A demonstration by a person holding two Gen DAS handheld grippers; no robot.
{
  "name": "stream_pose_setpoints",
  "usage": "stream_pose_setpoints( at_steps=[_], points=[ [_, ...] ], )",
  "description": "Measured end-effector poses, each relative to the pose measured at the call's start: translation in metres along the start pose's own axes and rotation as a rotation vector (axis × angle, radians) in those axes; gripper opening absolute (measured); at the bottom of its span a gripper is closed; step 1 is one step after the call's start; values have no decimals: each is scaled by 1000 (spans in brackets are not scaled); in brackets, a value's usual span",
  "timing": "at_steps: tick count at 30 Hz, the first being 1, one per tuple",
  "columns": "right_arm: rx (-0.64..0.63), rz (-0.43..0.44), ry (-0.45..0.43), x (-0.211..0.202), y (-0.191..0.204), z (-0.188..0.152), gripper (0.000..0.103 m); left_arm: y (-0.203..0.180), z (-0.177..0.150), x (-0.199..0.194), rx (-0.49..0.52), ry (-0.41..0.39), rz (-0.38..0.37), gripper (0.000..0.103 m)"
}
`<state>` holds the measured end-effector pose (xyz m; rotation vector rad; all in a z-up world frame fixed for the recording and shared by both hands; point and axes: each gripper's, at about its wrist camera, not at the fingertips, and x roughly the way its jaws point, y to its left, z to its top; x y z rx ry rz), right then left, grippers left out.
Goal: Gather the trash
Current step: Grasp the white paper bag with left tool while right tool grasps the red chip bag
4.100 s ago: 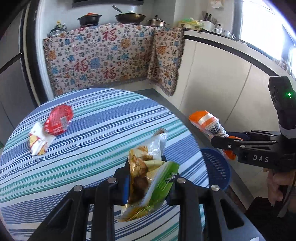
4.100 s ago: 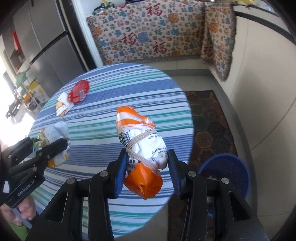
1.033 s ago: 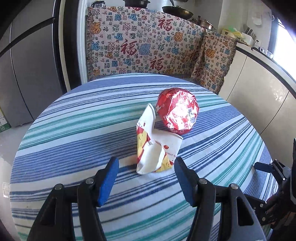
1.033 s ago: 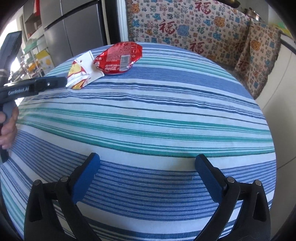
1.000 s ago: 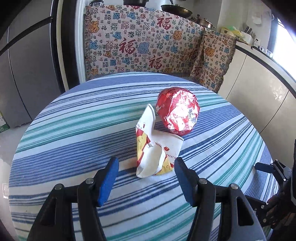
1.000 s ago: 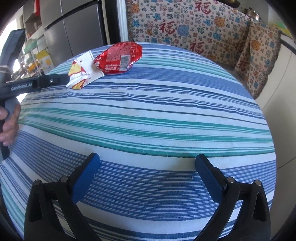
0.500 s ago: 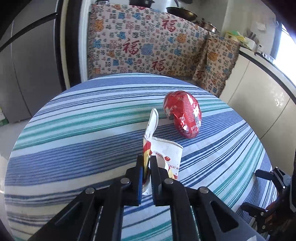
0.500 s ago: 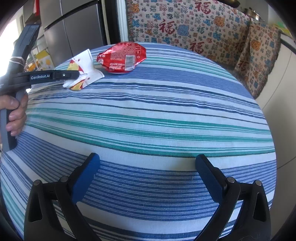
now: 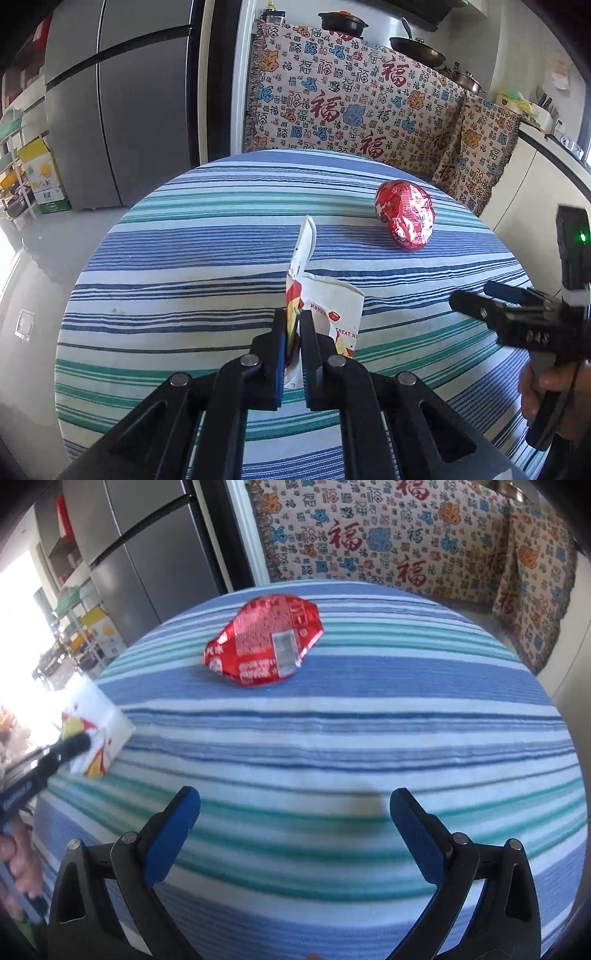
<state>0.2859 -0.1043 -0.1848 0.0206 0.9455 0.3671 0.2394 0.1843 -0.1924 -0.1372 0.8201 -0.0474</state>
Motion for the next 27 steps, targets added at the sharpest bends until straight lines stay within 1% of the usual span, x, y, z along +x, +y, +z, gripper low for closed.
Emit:
stream_pose_setpoints(
  at_steps=[5,10,12,14,15,16,17,20,22,25,27],
  points=[
    [60,16,-52,27,19,48,103,1,-6,7,-11,16,1,7],
    [154,35,-39,52,22,80,103,0,-7,11,-25,21,-2,7],
    [178,17,-25,60,22,86,103,0,-5,10,-27,16,-3,7],
    [192,-10,4,68,20,89,102,-2,-4,10,-26,13,0,7],
    [194,-19,26,70,18,89,94,-3,-4,10,-27,10,0,7],
    [178,-33,17,67,18,88,86,-3,-3,9,-27,7,-2,7],
    [161,-41,8,62,17,87,86,-4,-3,8,-27,4,-4,7],
    [164,-27,-26,46,7,78,86,-11,-4,7,-23,1,-18,7],
    [144,-24,-54,31,2,70,86,-17,-5,5,-13,1,-27,7],
    [111,-20,-82,8,-4,58,86,-33,-5,3,8,3,-46,7],
    [94,-19,-85,-3,-9,49,86,-45,-7,0,22,5,-62,7]
  ],
)
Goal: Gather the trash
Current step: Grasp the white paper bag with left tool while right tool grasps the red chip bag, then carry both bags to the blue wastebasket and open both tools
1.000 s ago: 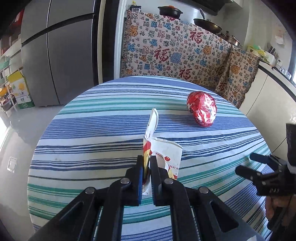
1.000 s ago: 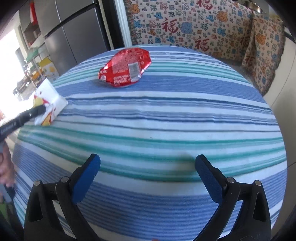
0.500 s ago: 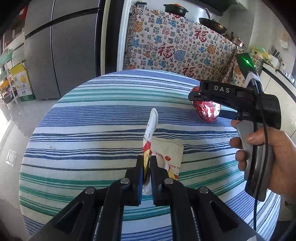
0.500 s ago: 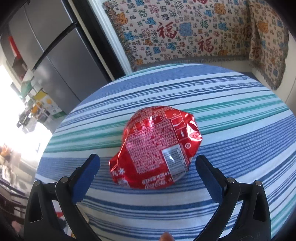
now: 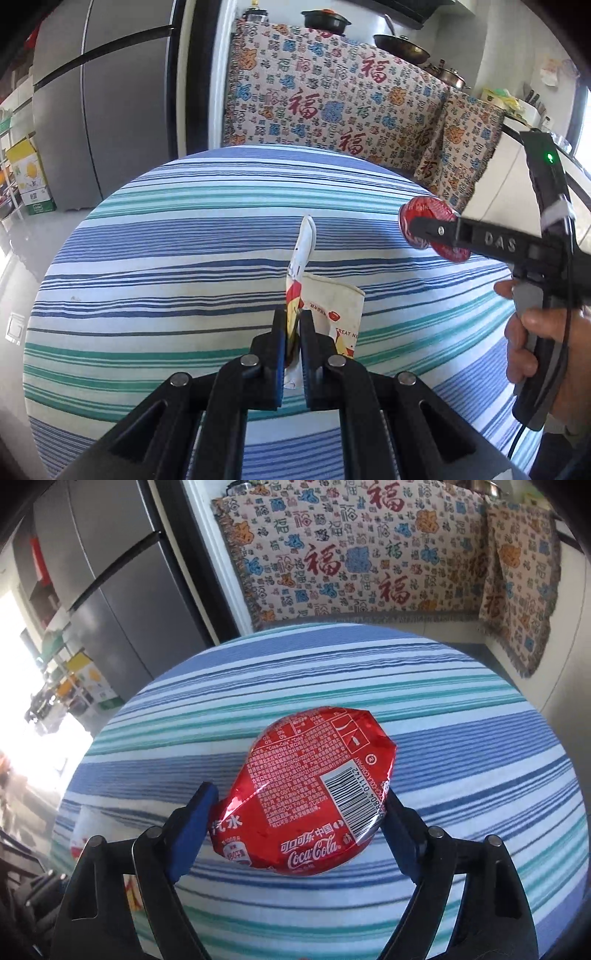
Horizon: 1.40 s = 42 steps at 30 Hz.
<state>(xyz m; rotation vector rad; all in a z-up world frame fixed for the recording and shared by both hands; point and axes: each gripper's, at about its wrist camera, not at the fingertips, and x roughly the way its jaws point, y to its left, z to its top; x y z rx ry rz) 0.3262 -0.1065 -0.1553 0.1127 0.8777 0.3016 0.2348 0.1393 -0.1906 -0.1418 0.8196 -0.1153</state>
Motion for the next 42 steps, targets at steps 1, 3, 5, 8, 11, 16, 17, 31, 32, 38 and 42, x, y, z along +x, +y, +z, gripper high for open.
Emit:
stream_pose_setpoints(
  at_steps=[1,3,5,8,11,16,17,31,32,38,42],
  points=[
    [-9,2,2,-7,-3,-6,86,-7,-1,-2,9,0,-8,7],
    [-23,4,4,-18,-3,-15,85,-20,-2,-4,23,-2,-24,7],
    [-33,5,0,-30,-6,-25,85,-34,-5,-8,40,-5,-41,7],
    [-25,7,0,-47,-13,-38,86,-52,-8,-9,54,-1,-62,7],
    [-10,4,-7,-63,-22,-48,86,-69,-11,-11,66,2,-71,7],
    [24,0,-24,-81,-38,-57,86,-93,-12,-13,101,3,-66,7],
    [30,-1,-26,-84,-41,-58,86,-96,-13,-13,106,3,-64,7],
    [69,-9,-52,-117,-67,-77,86,-139,-17,-18,159,9,-64,7],
    [70,-8,-54,-119,-68,-78,86,-142,-17,-19,162,8,-65,7],
    [86,-8,-70,-129,-80,-80,86,-161,-16,-26,192,3,-76,7],
    [110,-6,-82,-140,-95,-84,86,-180,-16,-30,213,3,-94,7]
  ],
)
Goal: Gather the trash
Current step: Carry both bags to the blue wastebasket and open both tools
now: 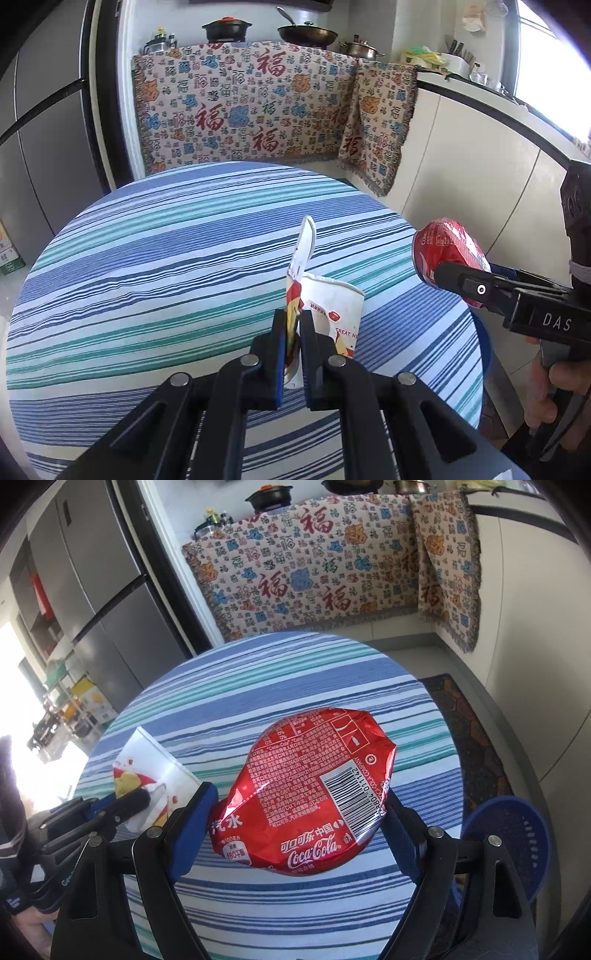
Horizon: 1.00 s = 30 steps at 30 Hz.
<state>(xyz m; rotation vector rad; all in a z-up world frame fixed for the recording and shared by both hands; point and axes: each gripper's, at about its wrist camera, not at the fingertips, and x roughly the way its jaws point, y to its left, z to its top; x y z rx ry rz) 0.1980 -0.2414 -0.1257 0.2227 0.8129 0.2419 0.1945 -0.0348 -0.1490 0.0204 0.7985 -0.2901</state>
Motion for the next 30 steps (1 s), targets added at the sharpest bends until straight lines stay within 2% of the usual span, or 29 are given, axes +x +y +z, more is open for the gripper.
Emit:
stream_pose_setpoints(
  at_steps=[2,7,12,16,21,26,30],
  points=[
    [15,-2,-7,-8,-10,-1,86,-14,4,0,19,8,-12,7],
    [61,-37,-30,-39,-52,-7,86,-68,10,10,82,23,-97,7],
    [119,-145,-38,-76,-119,-23,86,-147,11,29,169,56,-227,7],
    [201,-222,-16,-95,-183,-43,86,-213,7,57,244,99,-303,7],
    [286,-259,27,-95,-246,-64,86,-279,-3,108,285,187,-384,7],
    [386,-267,66,-77,-300,-86,86,-315,-17,157,320,255,-400,7],
    [469,-251,85,-56,-335,-96,86,-329,-24,186,345,284,-392,7]
  ],
)
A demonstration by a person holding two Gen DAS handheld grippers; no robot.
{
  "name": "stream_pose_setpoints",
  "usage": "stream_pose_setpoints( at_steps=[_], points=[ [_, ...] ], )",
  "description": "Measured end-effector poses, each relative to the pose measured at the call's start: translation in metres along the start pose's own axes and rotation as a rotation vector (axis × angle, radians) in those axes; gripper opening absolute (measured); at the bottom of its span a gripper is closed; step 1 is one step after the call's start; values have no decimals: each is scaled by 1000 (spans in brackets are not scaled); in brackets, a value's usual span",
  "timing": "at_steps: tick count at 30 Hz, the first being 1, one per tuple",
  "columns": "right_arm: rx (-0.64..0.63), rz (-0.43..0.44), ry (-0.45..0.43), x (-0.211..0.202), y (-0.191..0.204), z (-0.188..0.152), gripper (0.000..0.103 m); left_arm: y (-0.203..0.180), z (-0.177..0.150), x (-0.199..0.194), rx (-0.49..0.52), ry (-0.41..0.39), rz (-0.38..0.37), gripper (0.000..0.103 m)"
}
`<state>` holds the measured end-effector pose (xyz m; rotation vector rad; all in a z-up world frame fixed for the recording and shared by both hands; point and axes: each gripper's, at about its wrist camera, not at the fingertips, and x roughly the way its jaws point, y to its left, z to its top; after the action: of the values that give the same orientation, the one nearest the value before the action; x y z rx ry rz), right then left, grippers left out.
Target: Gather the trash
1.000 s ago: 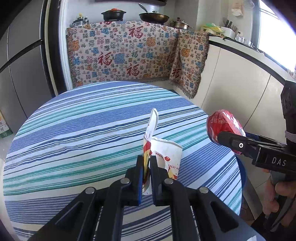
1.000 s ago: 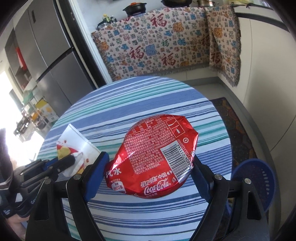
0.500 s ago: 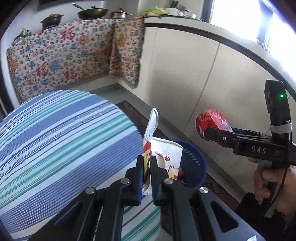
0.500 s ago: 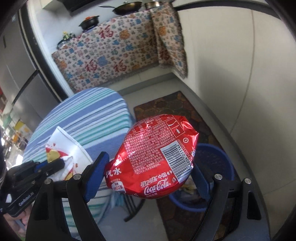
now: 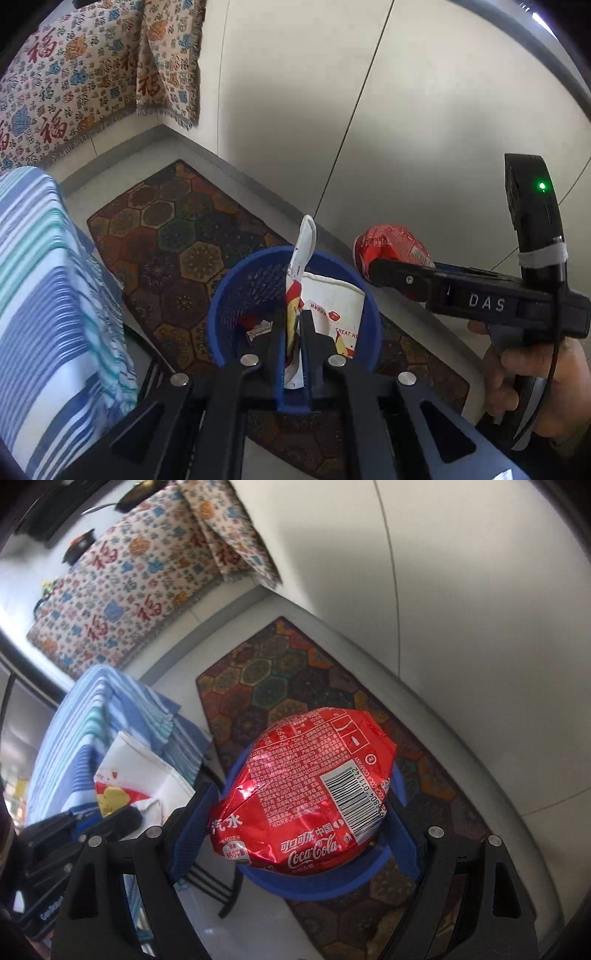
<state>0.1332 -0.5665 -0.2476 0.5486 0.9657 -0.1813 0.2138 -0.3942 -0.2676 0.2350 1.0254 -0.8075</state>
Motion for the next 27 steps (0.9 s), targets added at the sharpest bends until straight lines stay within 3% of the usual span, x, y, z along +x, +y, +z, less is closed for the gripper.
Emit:
stream_pose_setpoints(
  at_steps=[5,6,7,9,12,15,21,25,27],
  points=[
    [110,33,11,27,-25,5,87,6,1,38,3,34,19,10],
    [133,49,14,33,-30,5,87,6,3,44,2,43,17,15],
    [165,67,21,40,-36,5,88,8,4,50,-1,54,12,29],
    [226,91,26,50,-46,5,103,10,7,58,-15,58,1,49],
    [288,97,8,50,-59,3,102,8,11,55,-11,24,11,51],
    [278,77,-11,35,-60,5,103,2,13,41,4,-2,41,52],
    [124,-43,-29,-20,-35,6,103,-16,11,-32,28,-98,48,82],
    [4,-163,-33,-70,-13,-14,103,-32,-4,-81,48,-122,80,103],
    [-35,-242,-31,-93,-5,-30,103,-40,-12,-100,54,-135,119,103]
  ],
)
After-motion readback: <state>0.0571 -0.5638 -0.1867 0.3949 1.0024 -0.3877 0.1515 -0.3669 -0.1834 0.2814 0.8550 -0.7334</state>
